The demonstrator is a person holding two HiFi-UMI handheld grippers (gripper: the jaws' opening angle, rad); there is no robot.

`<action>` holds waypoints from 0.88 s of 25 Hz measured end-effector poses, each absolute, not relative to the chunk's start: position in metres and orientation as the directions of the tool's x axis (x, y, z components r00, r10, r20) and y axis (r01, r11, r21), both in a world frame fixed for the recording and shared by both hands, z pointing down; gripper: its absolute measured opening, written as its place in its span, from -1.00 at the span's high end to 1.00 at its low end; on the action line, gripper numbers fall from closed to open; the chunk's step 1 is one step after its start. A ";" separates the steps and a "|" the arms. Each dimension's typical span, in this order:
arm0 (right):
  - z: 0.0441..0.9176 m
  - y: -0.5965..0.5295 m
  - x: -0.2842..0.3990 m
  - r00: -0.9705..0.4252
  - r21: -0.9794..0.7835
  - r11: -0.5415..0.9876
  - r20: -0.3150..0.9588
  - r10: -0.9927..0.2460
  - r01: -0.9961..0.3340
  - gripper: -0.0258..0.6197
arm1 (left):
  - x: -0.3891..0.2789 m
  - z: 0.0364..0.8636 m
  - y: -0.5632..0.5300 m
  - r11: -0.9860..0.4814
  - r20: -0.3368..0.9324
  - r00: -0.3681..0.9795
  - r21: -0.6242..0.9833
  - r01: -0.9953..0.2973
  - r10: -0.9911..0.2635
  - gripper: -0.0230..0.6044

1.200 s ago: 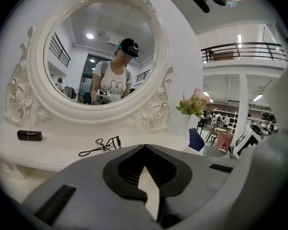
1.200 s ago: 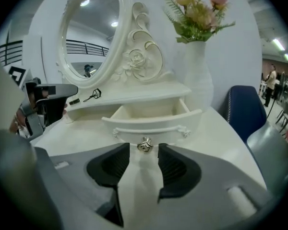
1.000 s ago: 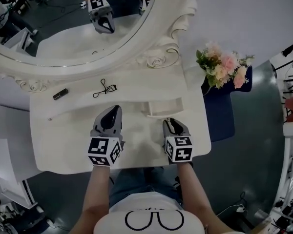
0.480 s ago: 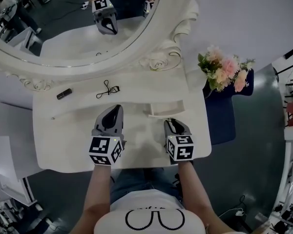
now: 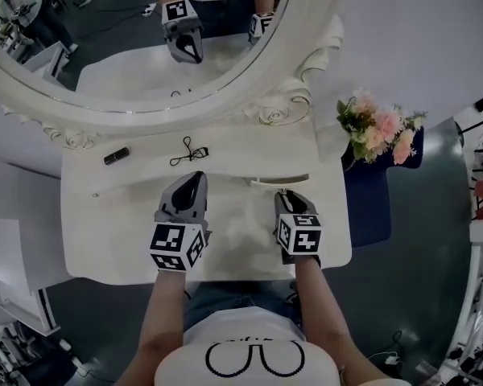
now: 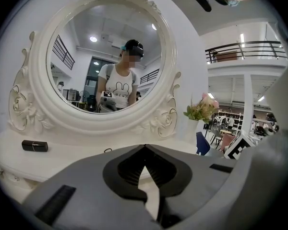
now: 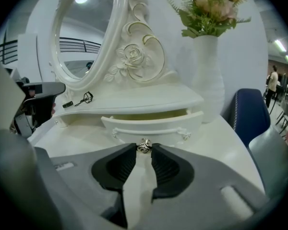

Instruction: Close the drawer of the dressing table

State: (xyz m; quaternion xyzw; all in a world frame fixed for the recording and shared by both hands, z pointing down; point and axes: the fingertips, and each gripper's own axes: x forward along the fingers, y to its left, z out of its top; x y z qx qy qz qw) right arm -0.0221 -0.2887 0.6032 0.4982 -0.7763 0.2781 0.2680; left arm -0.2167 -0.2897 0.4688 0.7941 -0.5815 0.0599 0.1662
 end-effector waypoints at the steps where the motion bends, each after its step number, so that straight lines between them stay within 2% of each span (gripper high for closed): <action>1: 0.604 -0.291 -0.023 -0.359 -0.164 0.348 0.695 -0.623 -0.923 0.61 | -0.218 0.468 -0.291 -0.266 0.287 0.314 0.194 -0.944 -0.905 0.93; 22: 0.608 -0.328 -0.031 -0.359 -0.188 0.328 0.711 -0.604 -0.926 0.61 | -0.229 0.452 -0.294 -0.273 0.275 0.311 0.170 -0.947 -0.910 0.93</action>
